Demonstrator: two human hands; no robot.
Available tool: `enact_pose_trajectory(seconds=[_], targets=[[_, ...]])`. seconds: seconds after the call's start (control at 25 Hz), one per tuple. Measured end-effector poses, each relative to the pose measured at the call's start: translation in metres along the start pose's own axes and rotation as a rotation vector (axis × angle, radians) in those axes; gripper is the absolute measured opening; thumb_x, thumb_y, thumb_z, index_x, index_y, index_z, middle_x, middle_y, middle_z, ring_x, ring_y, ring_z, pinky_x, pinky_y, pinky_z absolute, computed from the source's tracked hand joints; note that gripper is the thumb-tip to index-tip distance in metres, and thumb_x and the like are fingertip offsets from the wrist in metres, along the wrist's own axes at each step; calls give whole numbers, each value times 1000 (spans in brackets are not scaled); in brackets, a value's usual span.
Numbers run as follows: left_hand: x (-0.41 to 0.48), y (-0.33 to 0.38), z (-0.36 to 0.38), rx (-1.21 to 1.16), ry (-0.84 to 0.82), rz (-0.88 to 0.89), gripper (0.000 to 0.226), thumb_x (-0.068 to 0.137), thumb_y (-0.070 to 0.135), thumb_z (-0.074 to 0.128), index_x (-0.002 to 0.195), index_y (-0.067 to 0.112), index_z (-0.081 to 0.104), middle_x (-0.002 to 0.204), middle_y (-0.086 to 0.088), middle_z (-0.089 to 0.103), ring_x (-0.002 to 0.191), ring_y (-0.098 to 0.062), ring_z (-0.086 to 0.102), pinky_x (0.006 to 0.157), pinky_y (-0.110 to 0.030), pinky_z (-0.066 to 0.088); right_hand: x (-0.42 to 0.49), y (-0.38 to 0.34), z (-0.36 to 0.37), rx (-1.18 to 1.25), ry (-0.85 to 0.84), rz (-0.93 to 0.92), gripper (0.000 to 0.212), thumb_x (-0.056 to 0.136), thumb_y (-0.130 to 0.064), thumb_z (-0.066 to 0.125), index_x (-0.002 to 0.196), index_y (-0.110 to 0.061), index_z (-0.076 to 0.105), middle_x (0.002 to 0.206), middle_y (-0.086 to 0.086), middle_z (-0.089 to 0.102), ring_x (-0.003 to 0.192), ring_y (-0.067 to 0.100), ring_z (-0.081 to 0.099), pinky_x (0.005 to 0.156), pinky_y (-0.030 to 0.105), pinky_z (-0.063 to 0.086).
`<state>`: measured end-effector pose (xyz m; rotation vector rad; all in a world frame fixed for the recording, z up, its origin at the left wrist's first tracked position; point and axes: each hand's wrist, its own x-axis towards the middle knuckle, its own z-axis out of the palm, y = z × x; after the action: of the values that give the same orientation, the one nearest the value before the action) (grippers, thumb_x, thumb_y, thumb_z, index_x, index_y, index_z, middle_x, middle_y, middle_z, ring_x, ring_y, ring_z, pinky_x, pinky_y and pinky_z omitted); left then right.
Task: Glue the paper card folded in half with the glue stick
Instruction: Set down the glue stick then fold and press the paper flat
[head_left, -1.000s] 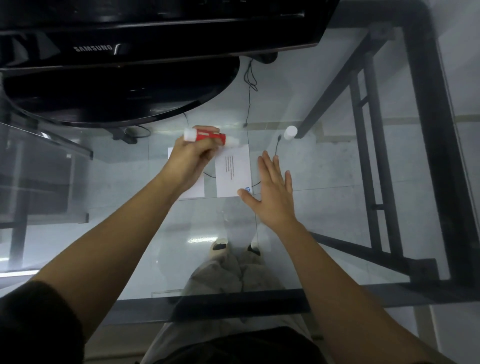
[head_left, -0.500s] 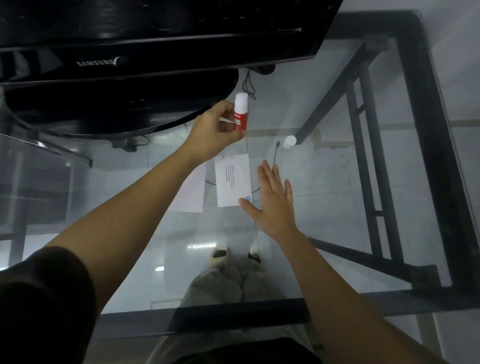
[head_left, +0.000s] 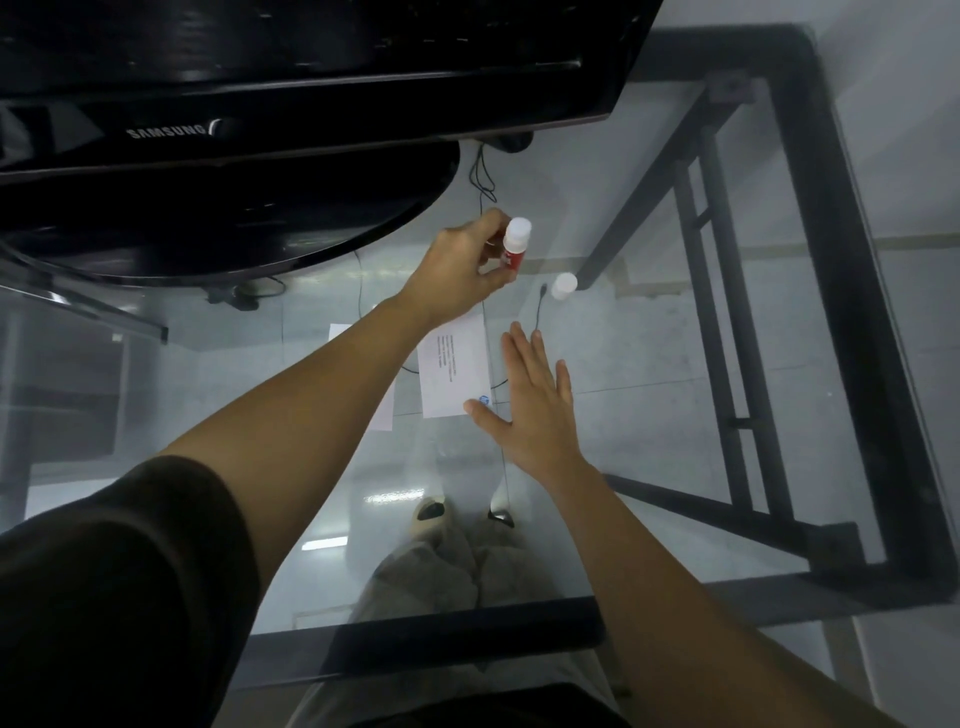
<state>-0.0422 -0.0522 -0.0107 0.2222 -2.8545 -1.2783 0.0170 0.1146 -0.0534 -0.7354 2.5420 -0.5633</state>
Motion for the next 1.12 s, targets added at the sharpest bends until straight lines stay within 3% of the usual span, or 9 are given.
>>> enact_pose_trajectory(seconds=[0.16,0.28,0.4,0.52,0.72,0.8,0.92,1.04,1.12], targets=[[-24,5,-9,-111,55,-98,50,86,16,64,131,9,45,131,-9,55,115,-17,53,94,-21,41,-1,3,-1,7,-14,19,83,87,-54,46,147,-19,1,158,-3,-4,144,17,-11,110,38,-13],[-63,-10,-27,28,133,-149,37,89,14,59,126,8,54,126,-13,59,110,-23,56,94,-25,42,-3,-3,-5,-2,-24,8,82,88,-53,47,147,-18,1,158,-2,-5,144,18,-11,111,39,-12],[-101,-28,-28,286,41,-177,47,89,27,59,132,8,48,134,-12,54,121,-30,45,102,-36,35,-2,-7,-8,-25,-47,7,82,88,-52,47,147,-17,1,158,0,-5,144,20,-11,113,43,-8],[-115,-35,-14,577,-77,-192,58,89,46,51,140,22,36,145,3,43,132,-27,31,103,-43,30,-2,-9,-12,-66,-59,15,81,88,-53,45,147,-17,2,158,1,-6,144,22,-11,113,45,-8],[-113,-40,-6,687,-48,-257,48,89,52,46,134,32,45,138,12,50,136,-19,24,101,-46,23,-2,-18,-11,-161,-62,7,69,92,-45,45,146,-15,15,158,6,0,144,27,-4,115,44,-1],[-114,-39,-4,652,-22,-243,43,90,48,48,130,31,50,135,11,53,136,-19,25,99,-46,25,-3,-24,-10,-111,-52,24,64,92,-38,48,144,-13,21,158,7,5,144,27,1,115,42,5],[-117,-33,0,380,66,-204,37,89,30,58,124,19,58,133,-2,57,126,-27,39,97,-41,33,-3,-28,-9,-22,-8,36,62,91,-30,53,143,-11,25,157,6,12,144,26,10,115,39,15],[-121,-27,4,140,185,-239,32,85,13,65,117,11,64,124,-18,58,106,-30,55,93,-31,42,-4,-29,-8,37,14,42,61,91,-25,54,143,-11,26,155,6,17,141,24,16,114,37,23],[-124,-22,7,61,254,-267,33,83,13,67,116,11,64,113,-17,61,88,-24,59,82,-18,41,-5,-29,-5,73,17,60,62,91,-25,55,143,-12,25,154,6,19,140,24,19,113,37,26]])
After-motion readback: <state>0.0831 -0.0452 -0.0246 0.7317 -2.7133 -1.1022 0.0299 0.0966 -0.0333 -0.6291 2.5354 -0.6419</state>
